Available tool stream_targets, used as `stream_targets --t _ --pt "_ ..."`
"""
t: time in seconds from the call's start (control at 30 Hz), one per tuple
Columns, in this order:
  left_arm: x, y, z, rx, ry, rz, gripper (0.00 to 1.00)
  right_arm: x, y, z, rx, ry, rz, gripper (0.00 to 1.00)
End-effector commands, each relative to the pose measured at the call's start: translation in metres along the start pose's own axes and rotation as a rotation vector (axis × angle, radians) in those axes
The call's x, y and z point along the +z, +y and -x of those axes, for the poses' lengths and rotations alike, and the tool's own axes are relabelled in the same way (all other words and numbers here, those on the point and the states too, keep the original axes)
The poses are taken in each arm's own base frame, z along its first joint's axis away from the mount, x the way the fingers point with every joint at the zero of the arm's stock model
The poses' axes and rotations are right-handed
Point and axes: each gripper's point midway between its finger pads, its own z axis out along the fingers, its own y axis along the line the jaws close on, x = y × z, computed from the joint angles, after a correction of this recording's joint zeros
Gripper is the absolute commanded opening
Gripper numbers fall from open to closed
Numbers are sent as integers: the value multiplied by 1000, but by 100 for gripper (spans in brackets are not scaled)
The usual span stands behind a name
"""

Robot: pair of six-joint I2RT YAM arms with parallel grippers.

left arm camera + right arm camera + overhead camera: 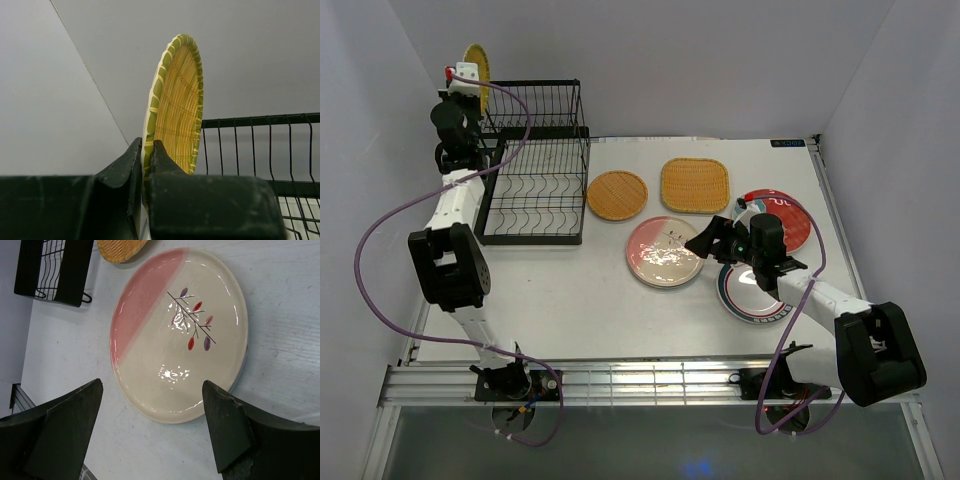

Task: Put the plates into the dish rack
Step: Insert the plate into the dish rack.

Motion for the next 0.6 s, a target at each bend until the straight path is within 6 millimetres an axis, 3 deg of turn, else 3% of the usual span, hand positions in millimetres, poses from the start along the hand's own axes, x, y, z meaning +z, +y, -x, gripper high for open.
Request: stream_targets --t 0.0,0.33,0.57 --pt "3 7 4 13 -21 16 0 3 14 17 -31 -42 51 86" --pt "15 1 -25 2 29 22 0 4 14 16 -30 -34 55 86" --pt "17 1 -28 -2 37 29 0 5 14 16 -29 -33 54 86"
